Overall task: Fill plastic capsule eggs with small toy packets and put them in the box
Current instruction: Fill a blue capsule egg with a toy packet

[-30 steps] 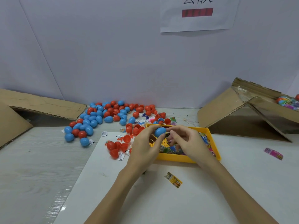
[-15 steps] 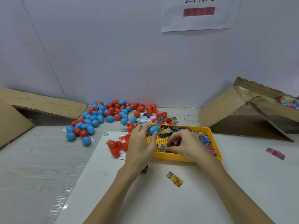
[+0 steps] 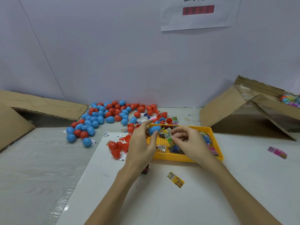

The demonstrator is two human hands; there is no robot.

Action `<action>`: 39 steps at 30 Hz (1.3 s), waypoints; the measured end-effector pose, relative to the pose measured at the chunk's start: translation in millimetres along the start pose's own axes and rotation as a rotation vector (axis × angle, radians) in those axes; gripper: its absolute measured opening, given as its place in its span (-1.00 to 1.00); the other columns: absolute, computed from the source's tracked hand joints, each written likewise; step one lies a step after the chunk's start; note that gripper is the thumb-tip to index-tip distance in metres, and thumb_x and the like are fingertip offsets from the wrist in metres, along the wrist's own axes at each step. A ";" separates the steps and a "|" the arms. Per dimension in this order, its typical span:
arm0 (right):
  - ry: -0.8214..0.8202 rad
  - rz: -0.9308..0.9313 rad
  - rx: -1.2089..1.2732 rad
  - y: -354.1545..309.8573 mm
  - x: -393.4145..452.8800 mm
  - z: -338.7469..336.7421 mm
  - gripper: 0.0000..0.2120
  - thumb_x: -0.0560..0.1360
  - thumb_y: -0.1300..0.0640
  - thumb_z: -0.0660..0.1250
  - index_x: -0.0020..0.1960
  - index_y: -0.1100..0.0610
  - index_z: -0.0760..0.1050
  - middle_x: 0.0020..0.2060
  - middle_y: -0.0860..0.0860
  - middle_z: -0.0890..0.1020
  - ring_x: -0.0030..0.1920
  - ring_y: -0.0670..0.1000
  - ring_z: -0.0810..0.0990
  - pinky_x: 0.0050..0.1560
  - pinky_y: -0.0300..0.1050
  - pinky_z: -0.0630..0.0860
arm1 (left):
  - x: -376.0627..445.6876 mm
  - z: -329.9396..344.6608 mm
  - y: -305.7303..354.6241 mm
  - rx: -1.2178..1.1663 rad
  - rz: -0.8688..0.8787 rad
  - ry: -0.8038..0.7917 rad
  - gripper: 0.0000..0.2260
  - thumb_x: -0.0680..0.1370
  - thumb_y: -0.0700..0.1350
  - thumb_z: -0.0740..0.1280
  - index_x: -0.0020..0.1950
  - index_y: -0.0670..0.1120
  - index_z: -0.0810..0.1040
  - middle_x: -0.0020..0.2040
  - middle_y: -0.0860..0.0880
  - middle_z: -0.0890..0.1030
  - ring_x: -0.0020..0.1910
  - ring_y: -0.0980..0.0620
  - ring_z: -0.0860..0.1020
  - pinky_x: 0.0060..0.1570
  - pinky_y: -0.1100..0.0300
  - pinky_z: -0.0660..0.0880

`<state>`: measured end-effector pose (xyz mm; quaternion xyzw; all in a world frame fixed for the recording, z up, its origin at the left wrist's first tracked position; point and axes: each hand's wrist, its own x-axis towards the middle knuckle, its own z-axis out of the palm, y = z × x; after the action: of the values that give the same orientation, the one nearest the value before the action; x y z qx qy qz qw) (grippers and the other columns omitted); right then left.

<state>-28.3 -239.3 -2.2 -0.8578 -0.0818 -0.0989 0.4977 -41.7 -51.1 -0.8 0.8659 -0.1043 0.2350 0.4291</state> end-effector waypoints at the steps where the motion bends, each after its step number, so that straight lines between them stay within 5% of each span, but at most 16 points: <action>1: 0.017 0.019 0.038 0.5 0.2 -1.2 -0.89 0.57 0.15 0.47 0.09 0.04 0.66 -0.14 -0.07 0.72 -0.09 -0.13 0.68 -0.15 -0.37 0.55 | -0.3 -0.2 0.9 -0.013 0.013 -0.005 -0.67 0.65 -0.04 0.33 0.42 0.01 0.48 0.17 0.09 0.60 0.15 0.15 0.53 0.13 0.20 0.52; 5: 0.096 0.085 0.163 2.0 -0.2 -4.8 -0.94 0.59 0.07 0.45 0.01 0.01 0.69 -0.17 -0.08 0.74 -0.11 -0.17 0.70 -0.12 -0.30 0.60 | -3.2 2.1 3.4 -0.017 0.076 -0.076 -0.79 0.68 -0.01 0.28 0.30 0.03 0.56 0.06 0.11 0.63 0.06 0.15 0.55 0.03 0.14 0.54; 13: 0.048 0.036 0.200 -0.1 -3.0 -4.9 -0.82 0.64 0.02 0.36 -0.05 0.02 0.70 -0.26 -0.08 0.74 -0.28 -0.15 0.66 -0.20 -0.31 0.58 | -8.5 10.6 2.0 0.086 0.131 -0.132 -0.76 0.70 0.00 0.22 0.33 0.02 0.55 -0.02 0.21 0.51 0.01 0.20 0.44 -0.04 0.44 0.33; 25: 0.021 0.016 0.165 -1.0 -3.9 -2.6 -0.76 0.67 0.01 0.32 -0.01 0.06 0.73 -0.23 -0.07 0.76 -0.23 -0.03 0.71 -0.05 -0.07 0.67 | -7.6 11.0 0.9 0.092 0.120 -0.115 -0.73 0.69 0.03 0.25 0.35 0.01 0.55 0.12 0.12 0.62 0.08 0.14 0.46 0.01 0.40 0.35; 31: 0.016 -0.018 0.145 1.3 -4.0 -0.7 -0.82 0.62 -0.03 0.39 0.04 0.01 0.73 -0.21 -0.10 0.75 -0.18 -0.08 0.74 -0.08 -0.20 0.66 | -7.2 10.3 0.8 0.049 0.126 -0.130 -0.68 0.67 0.00 0.31 0.43 0.02 0.51 0.17 0.10 0.63 0.13 0.14 0.51 0.13 0.22 0.48; 33: -0.021 -0.021 0.180 -0.3 -3.5 -0.2 -0.87 0.60 -0.01 0.42 0.05 -0.02 0.71 -0.17 -0.13 0.75 -0.15 -0.10 0.74 -0.11 -0.27 0.65 | -7.7 9.4 2.2 -0.027 0.092 -0.140 -0.64 0.64 0.00 0.35 0.43 0.02 0.44 0.09 0.18 0.63 0.08 0.24 0.56 0.08 0.33 0.50; 39: -0.025 -0.002 0.369 -4.3 -3.9 -6.4 -0.87 0.54 0.06 0.49 0.09 0.00 0.69 -0.11 -0.06 0.77 -0.12 -0.05 0.76 -0.20 -0.34 0.58 | -5.5 11.8 3.2 -0.222 0.015 -0.090 -0.82 0.62 0.02 0.39 0.16 -0.01 0.52 0.01 0.22 0.63 0.04 0.31 0.60 -0.03 0.41 0.52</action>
<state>-33.7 -242.9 3.5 -0.7529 -0.1053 -0.0722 0.6456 -43.9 -62.5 -7.5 0.8217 -0.1554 0.1862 0.5157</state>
